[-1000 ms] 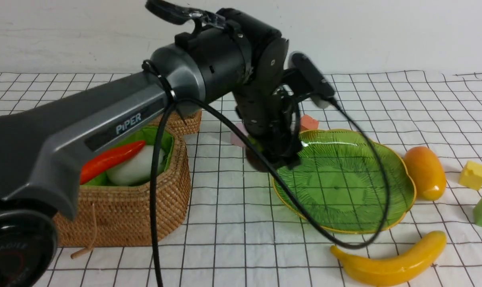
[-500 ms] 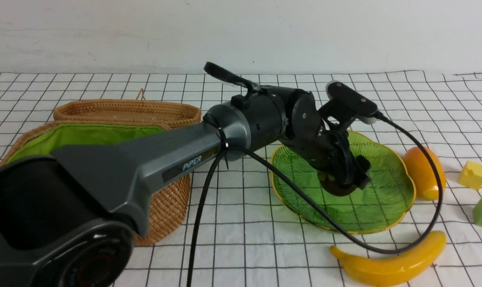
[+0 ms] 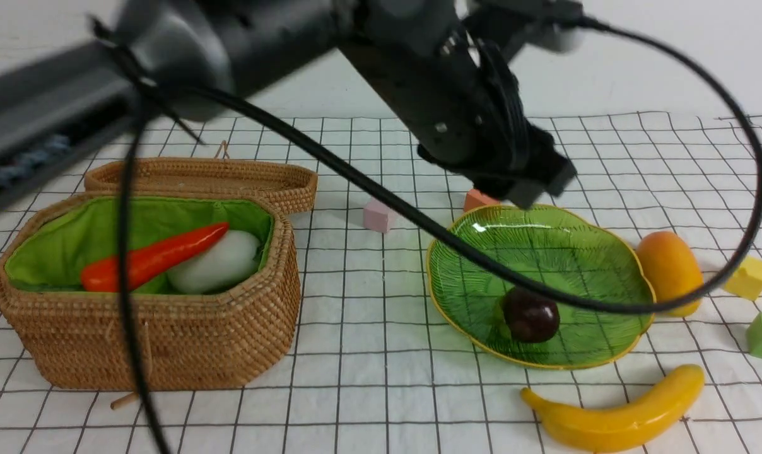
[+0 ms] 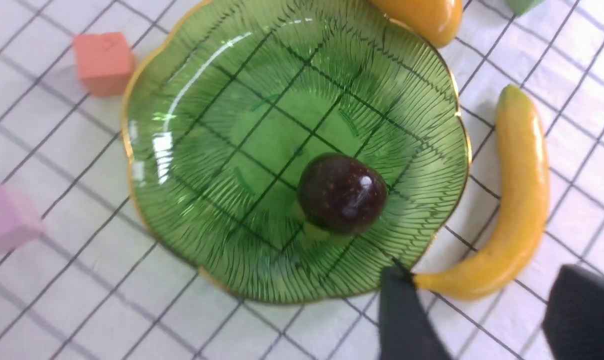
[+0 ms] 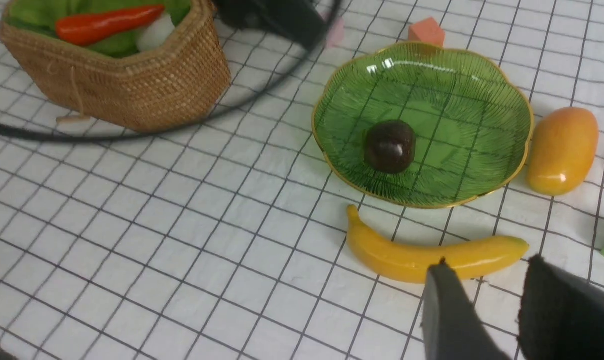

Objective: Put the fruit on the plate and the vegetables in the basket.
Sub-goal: Use the right arm to grab a banana and put it into the right plate

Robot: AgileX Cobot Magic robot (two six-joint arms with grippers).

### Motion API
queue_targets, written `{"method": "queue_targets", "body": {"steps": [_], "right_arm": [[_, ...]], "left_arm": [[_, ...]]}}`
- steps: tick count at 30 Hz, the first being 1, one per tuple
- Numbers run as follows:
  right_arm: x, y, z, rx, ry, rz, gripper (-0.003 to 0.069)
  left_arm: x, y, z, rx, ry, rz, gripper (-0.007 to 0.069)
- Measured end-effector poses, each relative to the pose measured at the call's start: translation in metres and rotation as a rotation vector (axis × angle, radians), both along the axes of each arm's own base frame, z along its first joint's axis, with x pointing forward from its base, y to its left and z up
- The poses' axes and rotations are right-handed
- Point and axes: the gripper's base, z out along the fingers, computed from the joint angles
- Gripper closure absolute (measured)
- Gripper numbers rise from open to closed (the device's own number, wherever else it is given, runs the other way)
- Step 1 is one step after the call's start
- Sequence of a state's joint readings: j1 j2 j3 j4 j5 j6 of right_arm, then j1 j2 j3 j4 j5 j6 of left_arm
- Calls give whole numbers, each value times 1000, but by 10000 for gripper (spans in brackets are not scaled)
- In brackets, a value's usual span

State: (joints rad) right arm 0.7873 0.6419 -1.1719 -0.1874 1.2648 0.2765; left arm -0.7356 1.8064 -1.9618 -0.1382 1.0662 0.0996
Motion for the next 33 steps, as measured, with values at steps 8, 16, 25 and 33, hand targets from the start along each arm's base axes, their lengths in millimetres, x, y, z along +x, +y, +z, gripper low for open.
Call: {"method": "queue_targets", "body": {"steps": [8,16,25,33], "right_arm": [[54,56,-29,-316,116,155,421],[103,96,-70,-510,266,248,421],[156,65,-117,-468,403,282,421],[165,47,-194,-654,347,601,363]], "left_arm": [[-92,92,93,-63,-93,86,638],[-172,165,34,-93,-102,102,638],[-250,230,-43,-446,-309,108,638],[-279,259,-67,-538,-433,109,638]]}}
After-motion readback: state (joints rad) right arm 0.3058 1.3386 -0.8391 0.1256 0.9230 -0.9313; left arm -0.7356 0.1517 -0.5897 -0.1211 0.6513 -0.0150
